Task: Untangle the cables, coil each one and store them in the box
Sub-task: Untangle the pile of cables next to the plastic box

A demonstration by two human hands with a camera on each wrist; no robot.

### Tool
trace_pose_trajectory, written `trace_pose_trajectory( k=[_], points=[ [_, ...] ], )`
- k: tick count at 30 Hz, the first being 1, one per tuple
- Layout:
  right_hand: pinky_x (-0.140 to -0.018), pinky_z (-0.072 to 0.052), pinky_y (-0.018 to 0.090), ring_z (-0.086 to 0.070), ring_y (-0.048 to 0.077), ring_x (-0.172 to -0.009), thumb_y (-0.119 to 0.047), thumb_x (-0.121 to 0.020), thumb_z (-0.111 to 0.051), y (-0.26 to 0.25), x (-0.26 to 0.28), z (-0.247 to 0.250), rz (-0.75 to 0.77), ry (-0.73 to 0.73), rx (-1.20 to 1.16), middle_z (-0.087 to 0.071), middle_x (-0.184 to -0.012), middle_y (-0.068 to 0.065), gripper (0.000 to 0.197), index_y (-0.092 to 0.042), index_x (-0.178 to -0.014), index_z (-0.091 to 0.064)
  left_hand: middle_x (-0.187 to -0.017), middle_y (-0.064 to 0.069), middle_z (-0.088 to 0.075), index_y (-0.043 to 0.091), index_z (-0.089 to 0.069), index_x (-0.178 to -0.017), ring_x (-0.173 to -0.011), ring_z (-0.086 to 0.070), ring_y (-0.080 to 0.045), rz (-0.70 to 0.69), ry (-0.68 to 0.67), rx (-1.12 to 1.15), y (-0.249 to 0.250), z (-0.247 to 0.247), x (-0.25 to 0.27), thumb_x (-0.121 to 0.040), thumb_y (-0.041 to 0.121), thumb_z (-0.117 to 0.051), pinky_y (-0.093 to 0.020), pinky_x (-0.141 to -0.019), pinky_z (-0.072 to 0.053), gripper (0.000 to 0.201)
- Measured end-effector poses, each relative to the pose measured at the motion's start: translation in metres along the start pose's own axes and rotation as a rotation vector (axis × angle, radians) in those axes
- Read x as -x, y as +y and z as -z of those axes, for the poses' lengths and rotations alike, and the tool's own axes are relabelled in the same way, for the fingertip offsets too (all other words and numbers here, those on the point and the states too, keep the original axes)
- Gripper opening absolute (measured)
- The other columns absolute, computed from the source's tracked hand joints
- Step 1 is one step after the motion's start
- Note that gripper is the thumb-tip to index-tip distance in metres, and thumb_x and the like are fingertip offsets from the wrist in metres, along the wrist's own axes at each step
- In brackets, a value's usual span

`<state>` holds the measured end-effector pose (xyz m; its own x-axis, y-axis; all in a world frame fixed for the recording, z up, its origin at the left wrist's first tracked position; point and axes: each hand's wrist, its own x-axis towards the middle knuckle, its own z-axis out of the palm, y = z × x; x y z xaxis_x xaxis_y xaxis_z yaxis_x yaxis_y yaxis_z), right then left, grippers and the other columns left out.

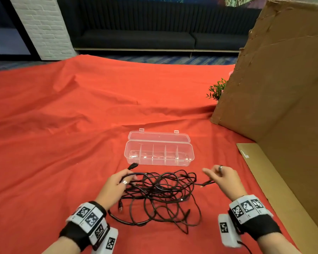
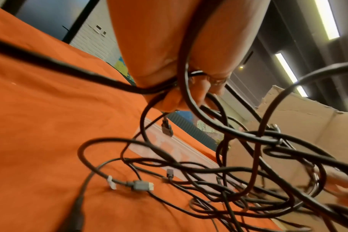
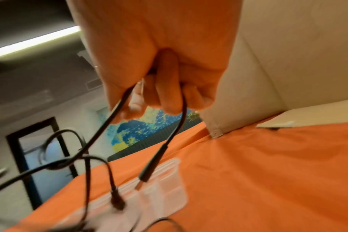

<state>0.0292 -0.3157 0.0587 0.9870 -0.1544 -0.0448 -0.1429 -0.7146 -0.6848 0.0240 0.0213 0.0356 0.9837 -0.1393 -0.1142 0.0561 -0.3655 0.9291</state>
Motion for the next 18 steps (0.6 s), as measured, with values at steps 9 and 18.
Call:
trace_pose_trajectory(
  k=[9,18],
  points=[
    [-0.086,-0.046,0.034,-0.051,0.018,-0.110,-0.036,-0.091,-0.052,0.026,0.000,-0.010,-0.121,-0.177,0.508,-0.052,-0.106,0.000,0.016,-0.026,-0.100,-0.061,-0.077,0.015,-0.053,0.028,-0.045,-0.050,-0.076,-0.052,-0.009,0.089,-0.068,-0.249,-0.042,0.017,0.012,-0.062,0.070,-0.065,-0.029,-0.084,-0.025,0.048],
    [-0.112,-0.029,0.035,-0.030,0.017,-0.137,-0.052,-0.082,-0.060,-0.062,0.031,-0.107,0.109,-0.745,0.035,-0.024,-0.149,-0.002,0.080,-0.032,-0.146,-0.015,-0.068,0.010,-0.047,0.020,-0.035,-0.046,-0.068,-0.044,-0.009,0.051,0.235,0.139,-0.027,0.003,0.010,-0.069,0.037,-0.074,-0.015,-0.067,-0.033,0.049]
  ],
)
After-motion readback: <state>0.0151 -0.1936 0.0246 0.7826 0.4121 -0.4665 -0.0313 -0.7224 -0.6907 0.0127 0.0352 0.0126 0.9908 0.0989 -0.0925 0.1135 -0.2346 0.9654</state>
